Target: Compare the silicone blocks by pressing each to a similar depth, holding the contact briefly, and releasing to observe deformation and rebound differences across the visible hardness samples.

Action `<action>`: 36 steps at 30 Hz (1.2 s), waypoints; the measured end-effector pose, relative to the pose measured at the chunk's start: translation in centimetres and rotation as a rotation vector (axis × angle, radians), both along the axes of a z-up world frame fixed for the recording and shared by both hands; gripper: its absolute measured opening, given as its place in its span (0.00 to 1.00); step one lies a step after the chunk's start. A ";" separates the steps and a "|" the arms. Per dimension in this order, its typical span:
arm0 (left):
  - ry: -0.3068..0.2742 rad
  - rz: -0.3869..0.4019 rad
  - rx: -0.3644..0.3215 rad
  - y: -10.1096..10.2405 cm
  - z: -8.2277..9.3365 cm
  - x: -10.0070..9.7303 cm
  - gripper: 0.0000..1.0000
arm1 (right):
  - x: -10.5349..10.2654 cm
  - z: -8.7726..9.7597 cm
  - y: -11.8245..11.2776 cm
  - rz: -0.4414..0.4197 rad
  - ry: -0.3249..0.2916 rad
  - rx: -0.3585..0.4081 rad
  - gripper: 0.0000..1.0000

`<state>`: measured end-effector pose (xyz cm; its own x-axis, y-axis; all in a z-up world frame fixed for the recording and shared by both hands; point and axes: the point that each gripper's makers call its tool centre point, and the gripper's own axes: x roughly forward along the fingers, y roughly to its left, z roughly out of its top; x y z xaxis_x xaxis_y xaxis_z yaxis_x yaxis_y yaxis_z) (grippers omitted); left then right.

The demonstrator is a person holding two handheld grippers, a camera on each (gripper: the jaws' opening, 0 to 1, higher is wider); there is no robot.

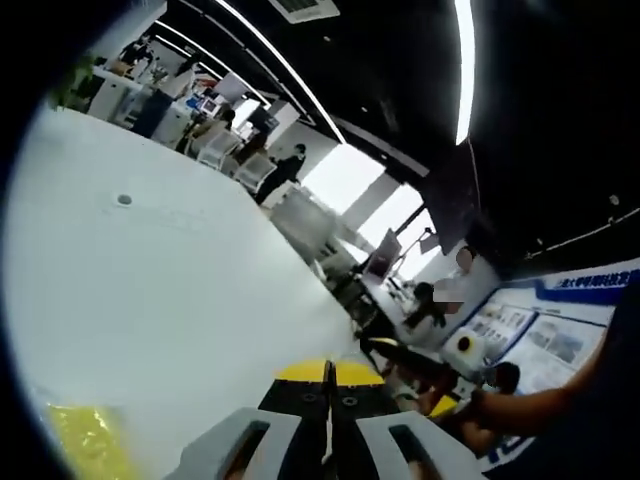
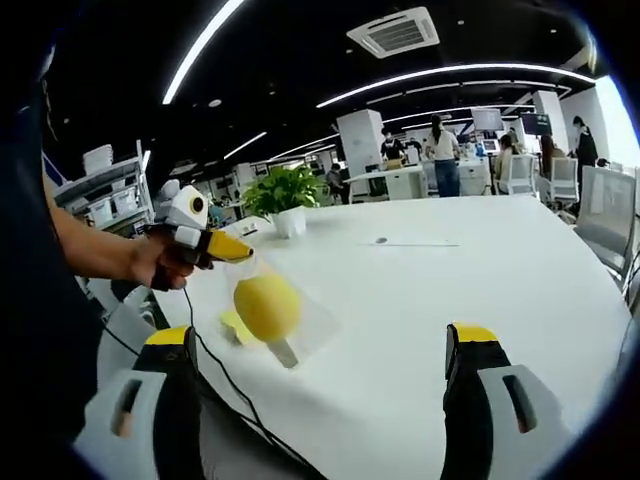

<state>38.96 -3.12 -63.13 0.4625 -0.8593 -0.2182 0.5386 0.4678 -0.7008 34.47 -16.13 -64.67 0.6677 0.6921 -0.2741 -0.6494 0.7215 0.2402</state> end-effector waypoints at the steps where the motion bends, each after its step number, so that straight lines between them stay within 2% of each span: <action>1: 0.022 0.005 0.005 0.0 -0.6 0.2 0.00 | 0.0 -0.1 0.0 -0.002 0.003 -0.001 0.97; 5: 0.038 0.019 0.030 0.3 -2.0 0.6 0.00 | -0.2 -0.2 0.2 0.002 0.016 0.006 0.97; 7: 0.057 0.026 0.011 0.6 -2.2 0.8 0.00 | -0.2 -0.3 0.3 0.008 0.016 -0.001 0.97; 10: 0.035 0.044 0.070 1.1 -3.2 1.3 0.00 | -0.2 -0.4 0.3 0.008 0.021 -0.003 0.97; 12: 0.035 0.052 0.082 1.3 -3.7 1.5 0.00 | -0.1 -0.5 0.3 0.005 0.023 0.000 0.97; 14: 0.051 0.085 0.086 1.9 -4.2 2.2 0.00 | 0.0 -0.6 0.3 0.002 0.027 0.001 0.97; 17: 0.047 0.129 0.141 2.7 -5.1 3.1 0.00 | 0.1 -0.6 0.4 0.000 0.029 0.005 0.97; 19: 0.072 0.169 0.179 3.6 -6.3 3.9 0.00 | 0.2 -0.7 0.5 -0.001 0.034 0.007 0.97; 23: 0.106 0.223 0.175 4.5 -7.8 4.6 0.00 | 0.2 -0.8 0.5 -0.004 0.039 0.012 0.97; 32: 0.151 0.243 0.222 4.5 -10.7 4.2 0.00 | 0.1 -1.0 0.6 -0.001 0.046 0.006 0.97; 36: 0.164 0.258 0.297 4.7 -12.4 4.2 0.00 | 0.0 -0.9 0.8 0.012 0.048 -0.006 0.97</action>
